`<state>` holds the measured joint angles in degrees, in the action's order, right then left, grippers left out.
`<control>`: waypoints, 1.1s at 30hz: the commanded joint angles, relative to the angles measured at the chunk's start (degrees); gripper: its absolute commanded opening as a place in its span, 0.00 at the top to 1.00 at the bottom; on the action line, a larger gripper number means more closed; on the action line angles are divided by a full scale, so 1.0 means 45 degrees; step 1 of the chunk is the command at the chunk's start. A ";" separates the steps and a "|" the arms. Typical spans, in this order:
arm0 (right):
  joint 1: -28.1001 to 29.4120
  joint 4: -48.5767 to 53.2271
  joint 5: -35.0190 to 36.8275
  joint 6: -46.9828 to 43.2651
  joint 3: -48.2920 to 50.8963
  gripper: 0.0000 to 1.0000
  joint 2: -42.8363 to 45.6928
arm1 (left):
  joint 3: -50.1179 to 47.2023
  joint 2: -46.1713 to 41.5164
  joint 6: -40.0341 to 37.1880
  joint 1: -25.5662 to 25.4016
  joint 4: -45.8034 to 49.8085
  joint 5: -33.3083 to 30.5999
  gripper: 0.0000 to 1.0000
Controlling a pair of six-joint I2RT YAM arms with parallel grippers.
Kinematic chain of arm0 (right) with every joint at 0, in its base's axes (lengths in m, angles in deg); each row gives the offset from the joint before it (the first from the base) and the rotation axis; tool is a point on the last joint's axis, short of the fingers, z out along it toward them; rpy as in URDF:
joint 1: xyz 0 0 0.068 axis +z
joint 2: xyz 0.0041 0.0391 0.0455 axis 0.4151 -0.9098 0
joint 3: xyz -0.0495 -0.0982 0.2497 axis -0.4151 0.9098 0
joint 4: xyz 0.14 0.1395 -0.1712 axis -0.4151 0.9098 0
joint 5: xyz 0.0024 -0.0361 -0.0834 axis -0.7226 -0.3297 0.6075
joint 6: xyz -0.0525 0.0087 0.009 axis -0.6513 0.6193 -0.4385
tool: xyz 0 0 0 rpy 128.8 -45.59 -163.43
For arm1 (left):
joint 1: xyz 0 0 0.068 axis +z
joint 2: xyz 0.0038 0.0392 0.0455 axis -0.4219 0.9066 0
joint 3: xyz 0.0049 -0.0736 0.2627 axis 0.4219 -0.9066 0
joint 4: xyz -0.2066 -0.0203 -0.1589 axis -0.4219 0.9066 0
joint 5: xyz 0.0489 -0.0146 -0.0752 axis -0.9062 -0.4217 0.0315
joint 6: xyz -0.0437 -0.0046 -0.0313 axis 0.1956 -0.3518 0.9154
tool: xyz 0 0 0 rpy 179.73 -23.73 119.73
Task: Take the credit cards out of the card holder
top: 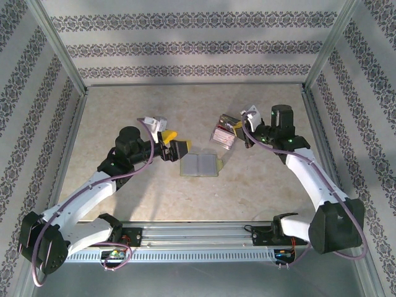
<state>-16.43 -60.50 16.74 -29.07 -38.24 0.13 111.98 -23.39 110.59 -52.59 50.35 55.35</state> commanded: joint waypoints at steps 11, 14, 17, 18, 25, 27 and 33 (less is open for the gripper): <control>-0.1303 -0.0417 -0.0087 -0.1584 -0.1285 1.00 -0.3022 | 0.0260 0.1000 0.0335 0.0072 0.0674 -0.1298 0.00; -0.1501 -0.0422 -0.0316 -0.1694 -0.1590 1.00 -0.3690 | 0.0270 0.1159 0.0453 0.0067 0.0858 -0.1318 0.00; -0.1604 -0.0382 -0.0397 -0.1792 -0.1971 1.00 -0.4308 | 0.0211 0.1268 0.0523 0.0057 0.0984 -0.1429 0.01; -0.1624 -0.0347 -0.0403 -0.1823 -0.2147 1.00 -0.4532 | 0.0208 0.1310 0.0541 0.0064 0.1012 -0.1446 0.00; -0.1643 0.0087 -0.0620 -0.2074 -0.3375 1.00 -0.5968 | 0.0422 0.1748 0.0555 0.0086 0.1169 -0.1512 0.00; -0.1643 0.0232 -0.0611 -0.2124 -0.3739 1.00 -0.6349 | 0.0500 0.1888 0.0576 0.0084 0.1169 -0.1467 0.00; -0.1642 0.0873 -0.0571 -0.2309 -0.4684 1.00 -0.7181 | 0.0698 0.2145 0.0658 0.0087 0.1113 -0.1308 0.01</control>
<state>-23.29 -58.65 16.15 -37.64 -56.84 -30.88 113.19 -13.79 112.58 -52.59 54.96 49.06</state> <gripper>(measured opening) 0.043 0.995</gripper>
